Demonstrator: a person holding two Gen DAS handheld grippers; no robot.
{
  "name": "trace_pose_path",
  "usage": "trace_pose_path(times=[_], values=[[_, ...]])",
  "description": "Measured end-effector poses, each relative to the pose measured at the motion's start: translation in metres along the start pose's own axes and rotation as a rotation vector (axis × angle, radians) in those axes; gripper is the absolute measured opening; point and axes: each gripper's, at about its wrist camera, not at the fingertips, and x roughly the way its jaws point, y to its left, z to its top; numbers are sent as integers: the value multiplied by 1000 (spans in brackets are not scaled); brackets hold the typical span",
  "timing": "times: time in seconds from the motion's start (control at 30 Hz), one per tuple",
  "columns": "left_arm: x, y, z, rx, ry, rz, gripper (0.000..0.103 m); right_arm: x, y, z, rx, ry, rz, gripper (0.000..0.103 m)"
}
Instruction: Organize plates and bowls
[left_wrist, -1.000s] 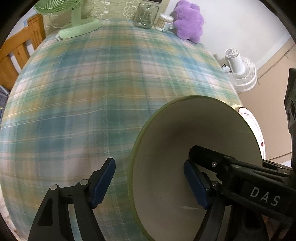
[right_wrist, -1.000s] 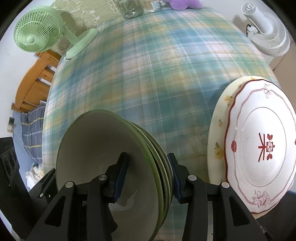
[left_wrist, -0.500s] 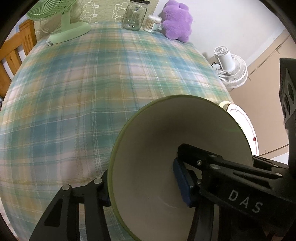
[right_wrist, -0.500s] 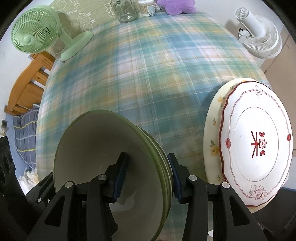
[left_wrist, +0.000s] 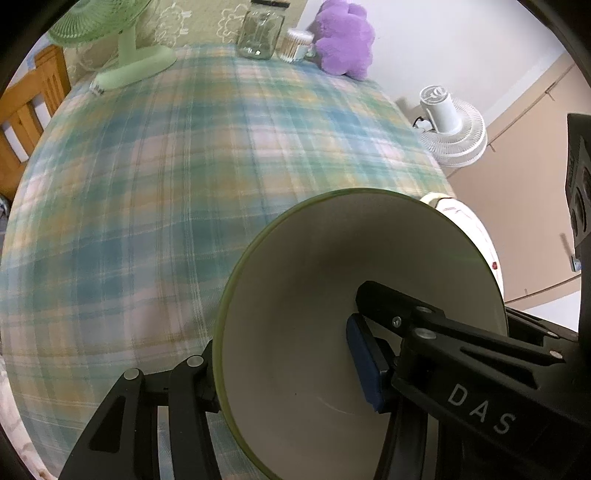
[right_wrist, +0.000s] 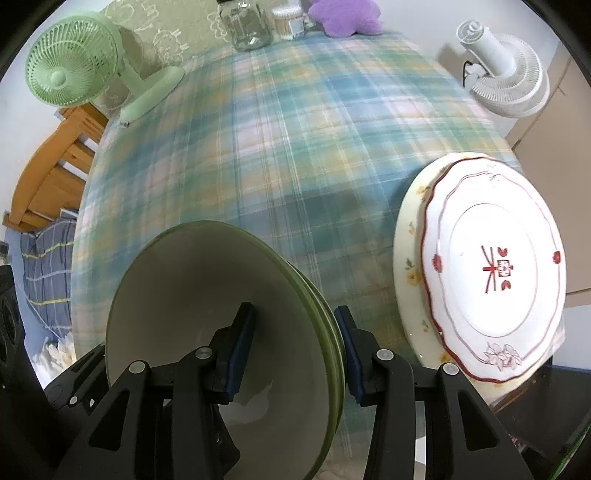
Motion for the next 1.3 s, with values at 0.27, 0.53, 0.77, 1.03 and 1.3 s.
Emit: trace_pose_path(times=[0.27, 0.53, 0.77, 1.03, 1.3], values=[[-18, -20, 8, 57, -43, 32, 55, -28, -7, 2, 30, -68, 15, 47], [-20, -52, 12, 49, -63, 74, 55, -43, -26, 7, -8, -85, 50, 47], [-20, -83, 18, -5, -92, 100, 55, -57, -53, 19, -71, -91, 78, 47], [-13, -118, 22, -37, -107, 121, 55, -68, -88, 31, -112, -87, 99, 47], [1, -147, 25, -57, -110, 117, 55, -73, -122, 37, -131, -83, 99, 47]])
